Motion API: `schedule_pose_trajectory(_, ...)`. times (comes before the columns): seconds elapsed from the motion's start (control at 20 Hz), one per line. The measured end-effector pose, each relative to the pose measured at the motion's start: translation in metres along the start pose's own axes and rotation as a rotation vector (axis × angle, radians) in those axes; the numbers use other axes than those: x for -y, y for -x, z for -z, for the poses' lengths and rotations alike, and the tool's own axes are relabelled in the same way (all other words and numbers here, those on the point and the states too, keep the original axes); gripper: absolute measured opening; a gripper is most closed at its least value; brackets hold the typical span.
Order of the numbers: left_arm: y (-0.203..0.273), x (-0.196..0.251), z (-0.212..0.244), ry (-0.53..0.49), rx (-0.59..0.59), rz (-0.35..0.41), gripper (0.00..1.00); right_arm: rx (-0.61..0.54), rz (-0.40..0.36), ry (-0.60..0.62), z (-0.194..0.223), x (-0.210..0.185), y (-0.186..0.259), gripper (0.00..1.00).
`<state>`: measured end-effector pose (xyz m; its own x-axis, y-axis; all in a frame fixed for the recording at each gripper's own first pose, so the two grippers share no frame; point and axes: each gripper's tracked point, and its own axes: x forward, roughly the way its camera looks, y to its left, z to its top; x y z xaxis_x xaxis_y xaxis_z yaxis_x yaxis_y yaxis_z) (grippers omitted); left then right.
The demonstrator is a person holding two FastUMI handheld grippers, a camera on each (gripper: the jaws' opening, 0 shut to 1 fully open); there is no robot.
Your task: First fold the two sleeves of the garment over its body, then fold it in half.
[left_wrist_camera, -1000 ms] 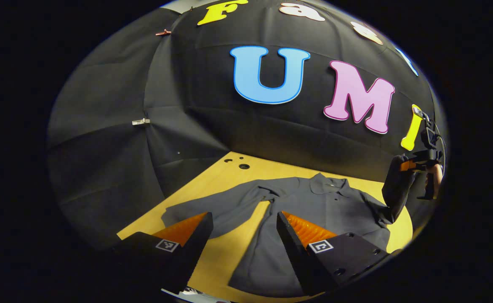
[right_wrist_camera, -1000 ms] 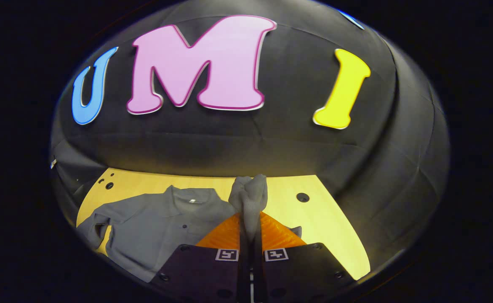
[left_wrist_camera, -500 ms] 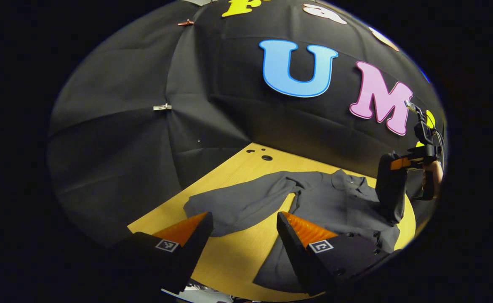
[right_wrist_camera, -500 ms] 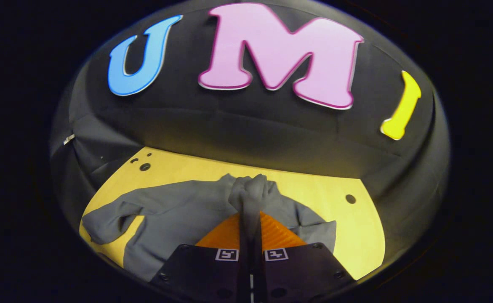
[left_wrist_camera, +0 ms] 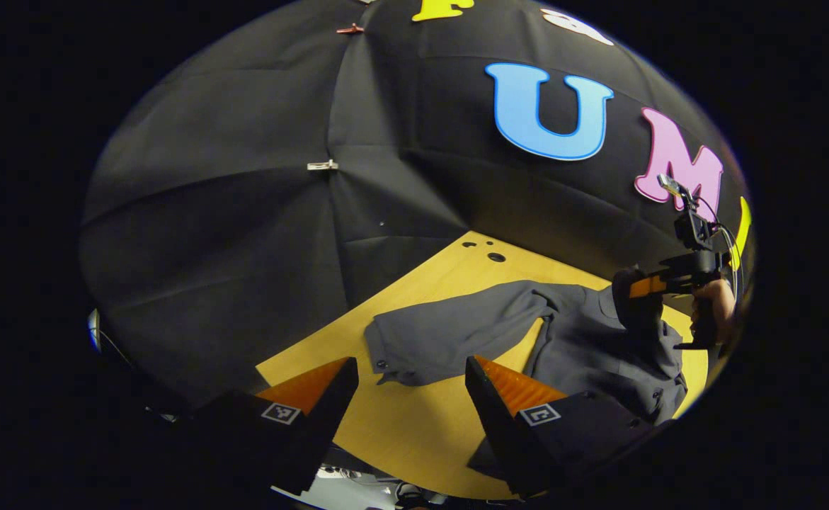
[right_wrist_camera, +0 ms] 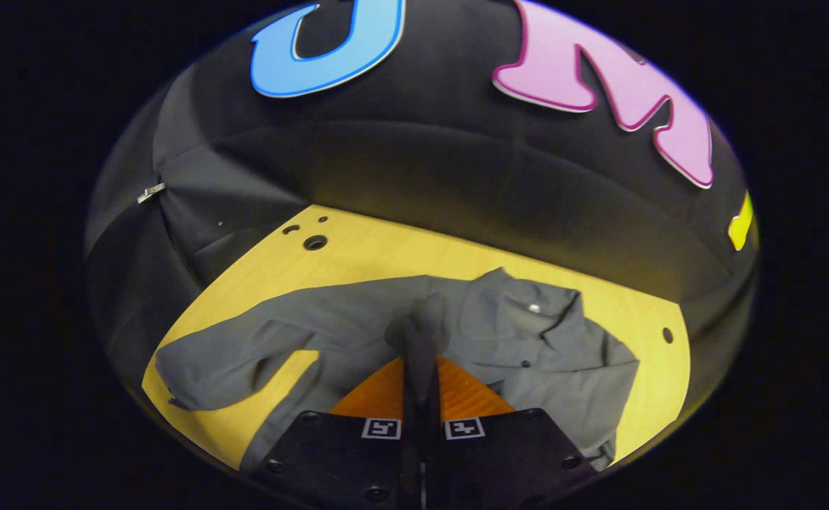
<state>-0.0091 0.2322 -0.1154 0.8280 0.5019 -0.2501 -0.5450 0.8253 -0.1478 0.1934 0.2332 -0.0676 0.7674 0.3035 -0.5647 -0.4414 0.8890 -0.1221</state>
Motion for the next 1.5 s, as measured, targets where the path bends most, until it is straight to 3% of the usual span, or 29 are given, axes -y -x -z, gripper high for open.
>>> schedule_pose_trajectory(0.05, 0.003, -0.004, 0.001, 0.010, -0.005, -0.011, 0.96, -0.016, -0.019, -0.002, 0.005, -0.012, -0.004, 0.08)
schedule_pose_trajectory(0.4, 0.021, -0.028, 0.019, 0.119, -0.070, -0.068, 0.96, -0.095, -0.153, -0.021, 0.035, -0.072, -0.010, 0.22)
schedule_pose_trajectory(0.55, 0.024, -0.036, 0.018, 0.102, -0.071, -0.091, 0.96, -0.091, -0.183, -0.035, 0.038, -0.082, 0.002, 0.58)
schedule_pose_trajectory(0.6, 0.023, -0.036, 0.018, 0.097, -0.073, -0.095, 0.96, -0.090, -0.178, -0.027, 0.038, -0.078, 0.009, 0.81)
schedule_pose_trajectory(0.65, 0.021, -0.036, 0.019, 0.093, -0.073, -0.094, 0.92, -0.080, -0.171, -0.023, 0.039, -0.074, 0.013, 0.82)
schedule_pose_trajectory(0.85, -0.004, -0.029, 0.012, 0.072, -0.055, -0.054, 0.96, -0.037, -0.133, -0.060, 0.044, -0.041, 0.049, 1.00)
schedule_pose_trajectory(1.05, -0.043, -0.023, 0.012, 0.098, -0.062, -0.031, 0.92, -0.025, -0.055, -0.099, 0.062, 0.012, 0.079, 0.99)
schedule_pose_trajectory(1.15, -0.062, -0.022, 0.012, 0.090, -0.073, -0.026, 0.96, -0.043, 0.009, -0.113, 0.079, 0.044, 0.092, 0.99)
schedule_pose_trajectory(1.5, -0.118, -0.032, 0.019, 0.061, -0.111, -0.031, 0.96, -0.054, 0.142, -0.242, 0.134, 0.108, 0.154, 0.99)
